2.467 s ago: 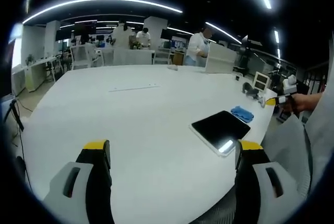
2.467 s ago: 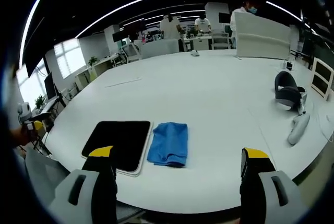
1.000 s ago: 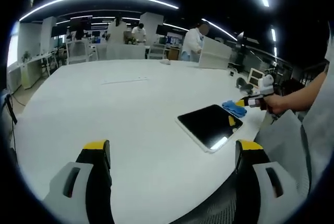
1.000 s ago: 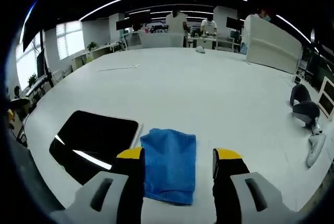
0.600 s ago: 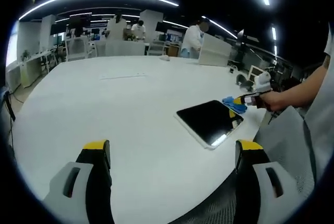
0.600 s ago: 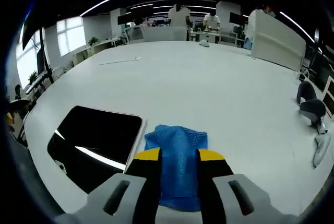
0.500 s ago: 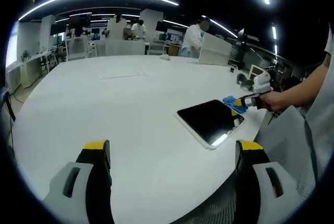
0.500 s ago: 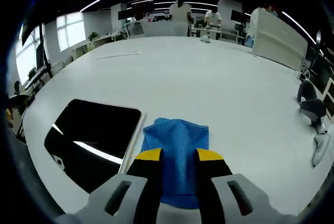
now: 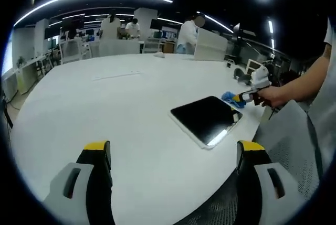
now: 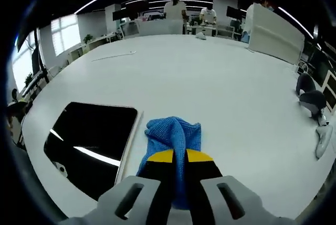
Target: Wipe the mirror surface with the cleaning cloth until all visible marks leave the cleaned area.
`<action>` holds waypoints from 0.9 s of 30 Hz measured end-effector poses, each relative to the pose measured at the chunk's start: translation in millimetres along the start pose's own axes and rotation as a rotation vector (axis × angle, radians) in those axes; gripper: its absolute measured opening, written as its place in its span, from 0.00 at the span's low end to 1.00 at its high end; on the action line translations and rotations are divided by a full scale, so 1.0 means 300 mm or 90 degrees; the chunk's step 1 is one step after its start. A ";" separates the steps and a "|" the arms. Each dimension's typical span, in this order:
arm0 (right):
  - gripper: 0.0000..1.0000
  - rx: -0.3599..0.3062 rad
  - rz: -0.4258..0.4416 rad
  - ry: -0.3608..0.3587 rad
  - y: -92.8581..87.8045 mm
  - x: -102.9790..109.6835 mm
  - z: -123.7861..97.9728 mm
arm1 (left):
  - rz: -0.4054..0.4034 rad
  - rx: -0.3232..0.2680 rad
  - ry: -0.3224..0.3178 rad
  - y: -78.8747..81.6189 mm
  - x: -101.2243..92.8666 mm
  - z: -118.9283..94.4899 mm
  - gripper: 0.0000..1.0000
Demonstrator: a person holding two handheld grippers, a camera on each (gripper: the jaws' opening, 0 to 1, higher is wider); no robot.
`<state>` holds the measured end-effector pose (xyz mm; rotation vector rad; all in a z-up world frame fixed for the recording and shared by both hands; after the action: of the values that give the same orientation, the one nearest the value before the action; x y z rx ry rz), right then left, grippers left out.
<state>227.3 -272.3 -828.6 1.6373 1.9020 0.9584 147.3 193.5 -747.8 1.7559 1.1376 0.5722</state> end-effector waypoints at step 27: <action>0.01 -0.059 0.110 0.042 0.314 0.149 -0.028 | 0.002 0.015 0.015 -0.029 0.019 0.011 0.99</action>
<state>275.0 -225.5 -748.0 1.7565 1.7516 1.1639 148.7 198.0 -757.5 1.7753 1.1631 0.5845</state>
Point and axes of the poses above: the point that each gripper's makers call its tool centre point, and the gripper's own axes: z roughly forward along the fingers, x roughly to its left, y roughly out of its top, the point moved 9 cm from there along -z, roughly backward along the fingers, and after that the axes turned 8 degrees about y, right-handed, at the moved point
